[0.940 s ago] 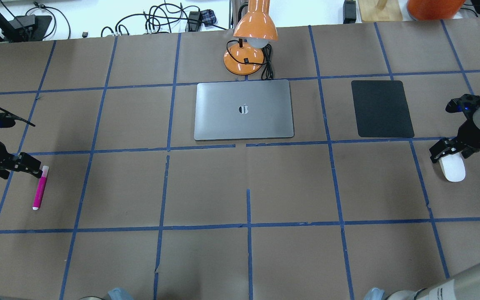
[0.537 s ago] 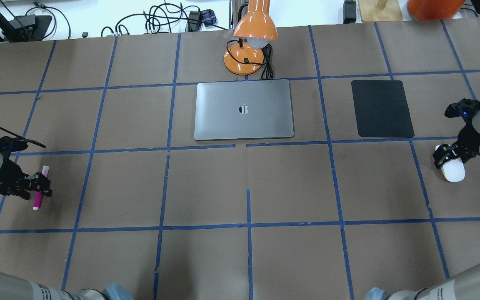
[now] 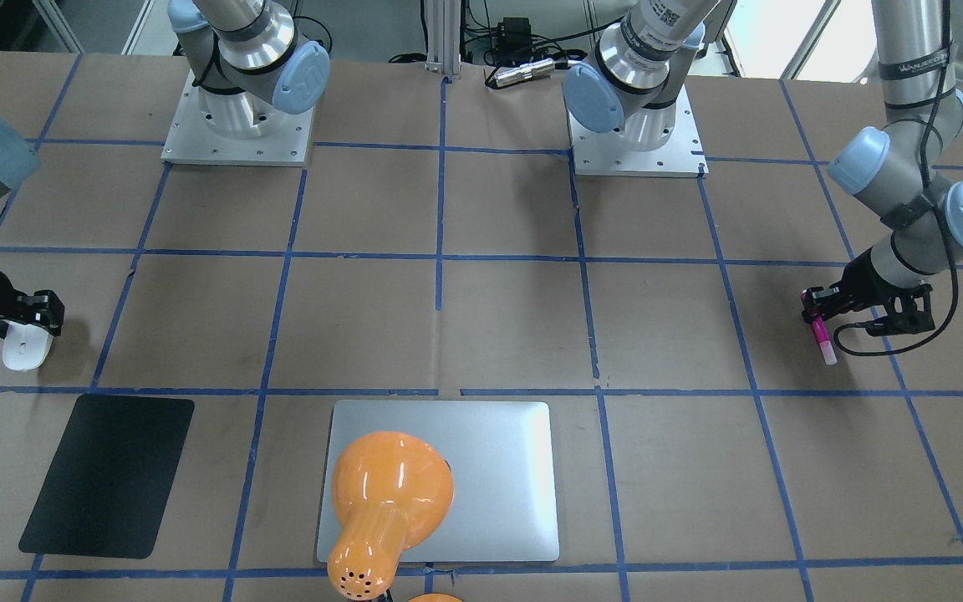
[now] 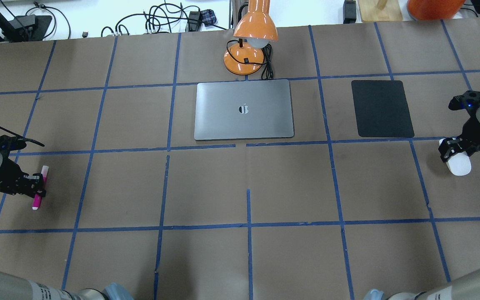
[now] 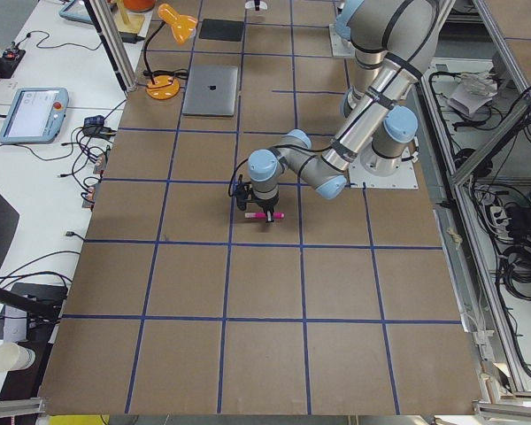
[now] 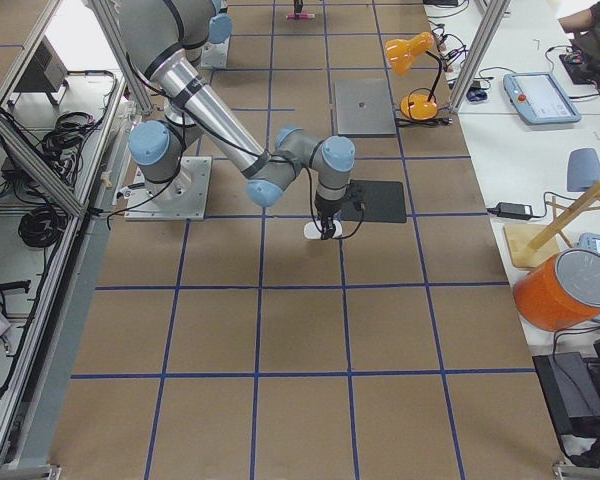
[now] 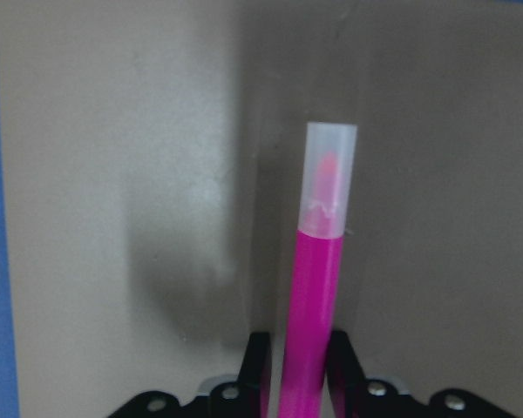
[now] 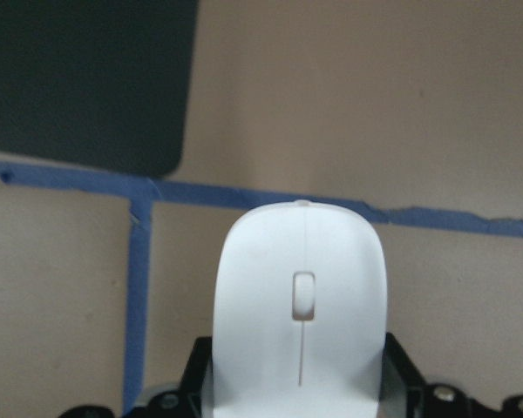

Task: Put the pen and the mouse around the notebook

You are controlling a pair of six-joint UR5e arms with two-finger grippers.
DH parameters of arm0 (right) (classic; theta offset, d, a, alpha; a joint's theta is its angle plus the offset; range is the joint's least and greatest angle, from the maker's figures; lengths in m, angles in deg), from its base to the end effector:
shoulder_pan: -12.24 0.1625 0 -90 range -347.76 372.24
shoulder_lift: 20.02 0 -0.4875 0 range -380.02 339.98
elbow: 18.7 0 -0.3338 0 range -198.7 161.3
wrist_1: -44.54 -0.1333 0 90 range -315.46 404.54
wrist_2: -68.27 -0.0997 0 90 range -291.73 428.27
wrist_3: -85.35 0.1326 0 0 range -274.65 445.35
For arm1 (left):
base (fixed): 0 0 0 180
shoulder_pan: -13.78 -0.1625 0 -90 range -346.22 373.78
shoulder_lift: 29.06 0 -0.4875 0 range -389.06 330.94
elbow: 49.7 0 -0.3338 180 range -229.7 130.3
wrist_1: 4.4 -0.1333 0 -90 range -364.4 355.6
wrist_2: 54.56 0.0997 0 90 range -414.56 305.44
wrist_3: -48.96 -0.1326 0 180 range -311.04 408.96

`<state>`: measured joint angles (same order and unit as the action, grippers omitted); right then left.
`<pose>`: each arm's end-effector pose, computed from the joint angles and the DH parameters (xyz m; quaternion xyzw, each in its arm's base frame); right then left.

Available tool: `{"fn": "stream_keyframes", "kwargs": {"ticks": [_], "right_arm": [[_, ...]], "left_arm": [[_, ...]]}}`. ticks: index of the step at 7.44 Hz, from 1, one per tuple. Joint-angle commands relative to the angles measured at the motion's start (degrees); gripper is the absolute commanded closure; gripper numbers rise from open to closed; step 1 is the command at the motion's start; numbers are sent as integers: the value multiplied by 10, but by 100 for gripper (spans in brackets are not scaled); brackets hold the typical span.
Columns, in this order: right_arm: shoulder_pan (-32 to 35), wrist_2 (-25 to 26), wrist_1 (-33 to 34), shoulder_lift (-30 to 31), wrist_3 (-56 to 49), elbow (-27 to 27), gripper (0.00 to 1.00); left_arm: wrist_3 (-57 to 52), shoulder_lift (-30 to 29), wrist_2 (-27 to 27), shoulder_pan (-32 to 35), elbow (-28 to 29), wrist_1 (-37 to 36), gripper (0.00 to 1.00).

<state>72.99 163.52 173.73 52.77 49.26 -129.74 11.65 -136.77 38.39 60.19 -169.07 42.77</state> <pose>-0.1426 -0.5026 0.2911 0.0592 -0.9972 -0.0178 0.0430 0.2292 -0.4242 0.2430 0.0538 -0.9975 -0.0449 0.0045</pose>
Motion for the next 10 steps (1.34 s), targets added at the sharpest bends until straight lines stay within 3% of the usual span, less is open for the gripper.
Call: {"fn": "stream_keyframes", "kwargs": {"ticks": [1, 3, 5, 6, 7, 8, 10], "right_arm": [[107, -42, -35, -25, 163, 70, 88], [139, -43, -27, -123, 189, 157, 86], [139, -42, -38, -157, 187, 198, 80], [138, -44, -33, -158, 185, 198, 60], [138, -45, -31, -165, 190, 197, 18], [138, -41, -32, -166, 186, 203, 0], [139, -31, -66, -129, 187, 203, 0]], "left_arm": [[7, 22, -2, 5, 3, 8, 100], [123, 63, -28, 50, 4, 33, 100], [333, 102, -66, 144, 29, 120, 100], [458, 112, -71, 202, 46, 137, 100], [590, 115, -72, 272, 57, 137, 100], [756, 104, -68, 352, 69, 137, 100], [1050, 69, -72, 512, 75, 105, 100]]}}
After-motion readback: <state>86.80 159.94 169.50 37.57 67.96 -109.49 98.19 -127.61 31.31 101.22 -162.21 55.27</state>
